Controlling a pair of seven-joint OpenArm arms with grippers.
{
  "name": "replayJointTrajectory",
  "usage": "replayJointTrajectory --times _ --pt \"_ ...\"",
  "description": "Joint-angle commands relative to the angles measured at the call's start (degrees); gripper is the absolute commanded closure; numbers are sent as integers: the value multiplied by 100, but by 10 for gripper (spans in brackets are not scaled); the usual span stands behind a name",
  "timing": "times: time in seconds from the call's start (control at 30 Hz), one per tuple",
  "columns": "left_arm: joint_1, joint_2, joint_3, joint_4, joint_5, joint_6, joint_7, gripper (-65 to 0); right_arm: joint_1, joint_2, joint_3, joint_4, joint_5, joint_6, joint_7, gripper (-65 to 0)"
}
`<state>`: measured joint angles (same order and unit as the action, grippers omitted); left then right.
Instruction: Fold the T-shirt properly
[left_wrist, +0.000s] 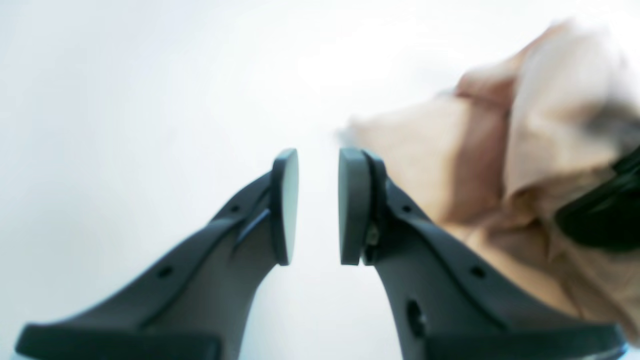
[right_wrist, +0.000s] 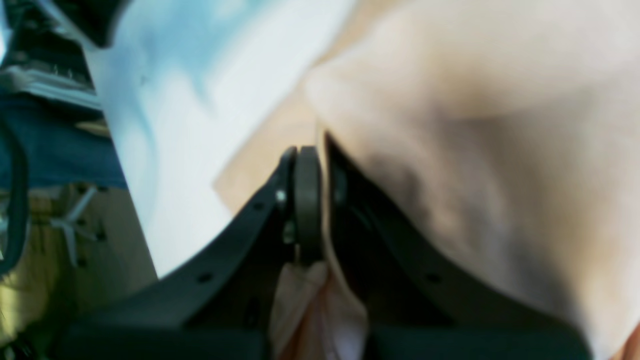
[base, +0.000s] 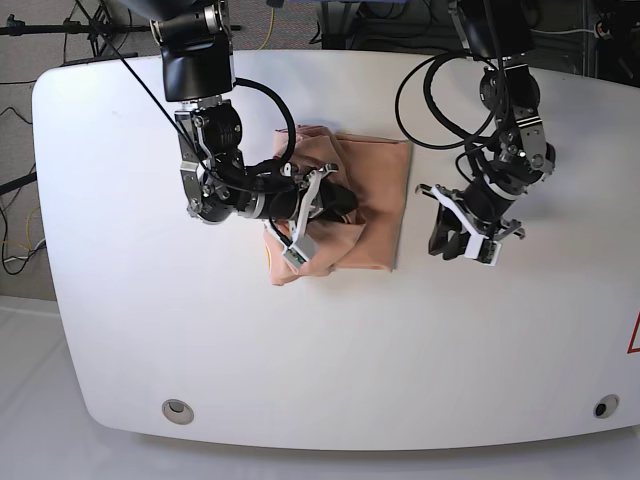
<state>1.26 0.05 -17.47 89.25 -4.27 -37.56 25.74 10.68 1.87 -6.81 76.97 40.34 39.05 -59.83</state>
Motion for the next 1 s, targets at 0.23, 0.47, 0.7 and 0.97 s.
replayJointTrajectory --times 0.23,0.47,0.7,0.97 --pt "-16 -397 -367 73 -96 24 -143 -127 115 -24 -405 123 103 56 71 -280" --pt "46 -441 -455 73 -87 15 -152 -127 159 -95 -695 123 94 56 80 -273" --pt "142 -441 -464 73 -96 15 -152 -127 317 -139 -1020 123 85 56 80 -275" --pt "160 -441 -455 64 -96 15 -152 -127 484 -262 -1293 123 85 56 80 -275"
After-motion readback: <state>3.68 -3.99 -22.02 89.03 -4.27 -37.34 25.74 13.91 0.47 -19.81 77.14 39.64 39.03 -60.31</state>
